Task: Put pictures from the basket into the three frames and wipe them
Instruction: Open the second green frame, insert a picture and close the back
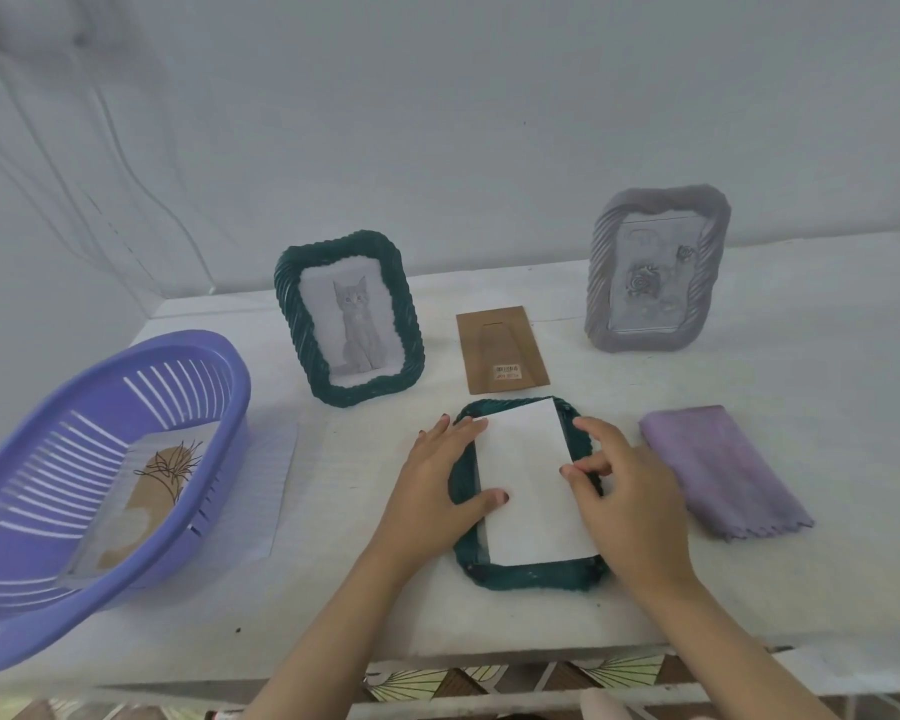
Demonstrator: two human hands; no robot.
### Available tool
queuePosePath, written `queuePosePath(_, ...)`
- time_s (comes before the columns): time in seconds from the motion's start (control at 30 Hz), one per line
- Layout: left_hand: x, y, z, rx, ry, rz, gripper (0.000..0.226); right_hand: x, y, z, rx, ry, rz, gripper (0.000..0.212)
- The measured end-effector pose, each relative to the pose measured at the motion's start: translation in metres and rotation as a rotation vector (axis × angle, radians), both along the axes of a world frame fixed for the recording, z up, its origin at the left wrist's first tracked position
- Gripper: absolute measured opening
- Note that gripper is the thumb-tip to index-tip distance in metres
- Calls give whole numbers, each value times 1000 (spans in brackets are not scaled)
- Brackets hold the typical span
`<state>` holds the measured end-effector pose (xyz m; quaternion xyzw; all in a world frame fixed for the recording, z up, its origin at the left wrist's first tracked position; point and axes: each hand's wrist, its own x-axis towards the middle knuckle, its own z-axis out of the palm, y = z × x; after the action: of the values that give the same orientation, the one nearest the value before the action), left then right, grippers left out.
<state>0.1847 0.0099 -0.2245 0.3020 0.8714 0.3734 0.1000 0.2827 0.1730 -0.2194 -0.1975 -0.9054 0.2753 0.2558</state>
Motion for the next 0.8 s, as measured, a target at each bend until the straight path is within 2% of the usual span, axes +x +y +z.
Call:
queuePosePath(0.17,1,-1,-1,22,-4,-5,57,3,-2,-2,-207,146,80,25)
queuePosePath(0.27,1,-1,1,130,-72,45,43,1,-1,2,-347,205,113,23)
queuePosePath(0.43,-1,-5,9,288,-165,155,28,-2,2,10,-664,120,145,23)
queuePosePath(0.53,-2,-14,21,330,-168,190,27,-7,-2,16,-749,54,218,21)
queuePosePath(0.6,-5,-28,30,308,-74,193,29,-15,-9,20,-795,45,254,22)
queuePosePath(0.67,-8,-48,40,228,100,224,29,-26,-17,24,-854,47,290,26)
queuePosePath(0.8,-14,-108,59,-58,396,426,26,-51,-42,31,-920,-7,398,30)
